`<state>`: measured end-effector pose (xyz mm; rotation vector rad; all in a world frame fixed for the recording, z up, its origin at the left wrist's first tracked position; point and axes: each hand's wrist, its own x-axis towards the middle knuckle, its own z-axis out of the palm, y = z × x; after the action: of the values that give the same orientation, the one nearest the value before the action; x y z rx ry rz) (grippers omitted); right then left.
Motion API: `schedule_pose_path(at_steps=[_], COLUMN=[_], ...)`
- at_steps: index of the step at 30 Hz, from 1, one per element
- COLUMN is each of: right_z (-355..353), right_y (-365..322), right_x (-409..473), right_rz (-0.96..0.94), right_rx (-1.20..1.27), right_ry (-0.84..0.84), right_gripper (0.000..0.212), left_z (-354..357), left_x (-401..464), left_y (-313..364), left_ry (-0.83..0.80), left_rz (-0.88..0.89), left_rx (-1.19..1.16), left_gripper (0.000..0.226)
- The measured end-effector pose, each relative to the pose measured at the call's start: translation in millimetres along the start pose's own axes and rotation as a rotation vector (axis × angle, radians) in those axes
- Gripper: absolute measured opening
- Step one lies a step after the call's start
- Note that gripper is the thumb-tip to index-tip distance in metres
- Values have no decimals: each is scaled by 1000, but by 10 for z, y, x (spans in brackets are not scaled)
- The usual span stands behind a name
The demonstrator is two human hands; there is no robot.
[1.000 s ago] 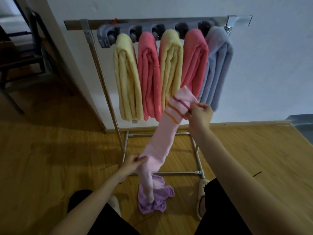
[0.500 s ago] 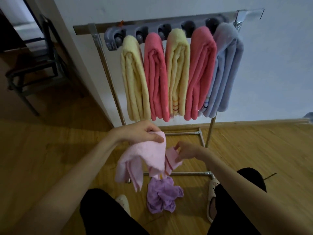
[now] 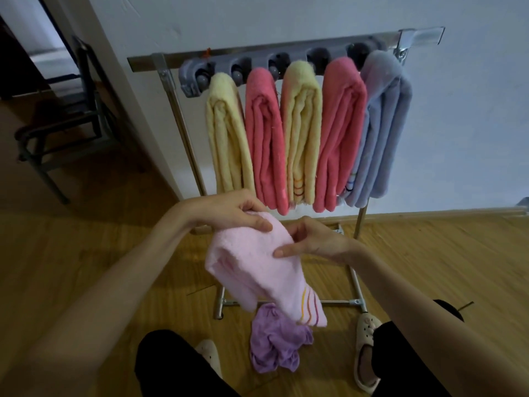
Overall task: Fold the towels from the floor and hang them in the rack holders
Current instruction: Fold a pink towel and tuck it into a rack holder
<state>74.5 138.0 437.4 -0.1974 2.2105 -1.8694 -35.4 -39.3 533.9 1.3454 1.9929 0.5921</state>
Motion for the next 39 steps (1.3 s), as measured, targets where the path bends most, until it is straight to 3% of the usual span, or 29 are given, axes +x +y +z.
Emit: schedule_pose_path(at_steps=[3,11,14,16,18,23,29,36,39], right_z=[-45,-191,-276,-291,-275,-124,-77,137,246], right_y=[-117,-513,-628,-684,-729,-957,-1320,-1841,-2066], right_x=[16,137,203,251,305,427,745,1174,1338], right_rz=[-28,-104,-133,-150,-168,-339,-372,-434,-461], right_rx=[-113,-329,-450,-539,-624,-697,-1040,-1083,-1034], right_ry=[-10,-5,40,58,95,82,45,387,546], right_gripper=[35,18,16,10,8,27,37,38,49], left_z=[-77,-306,-455,-543,-596,-694,-897,-1268,-1501], left_x=[-107,-354,-524,-635,-701,-735,-796,-854,-823], left_y=[-69,-234,-309,-343,-334,-338,-380,-349,-358], left_ry=[50,153,112,73,71,61,390,814,999], left_rz=[-39,-75,-68,-33,-14,-105,-148,-68,-101], left_rx=[0,6,-124,-223,-115,177,323,430,525], left_gripper=[35,10,29,27,16,26,29,24,38])
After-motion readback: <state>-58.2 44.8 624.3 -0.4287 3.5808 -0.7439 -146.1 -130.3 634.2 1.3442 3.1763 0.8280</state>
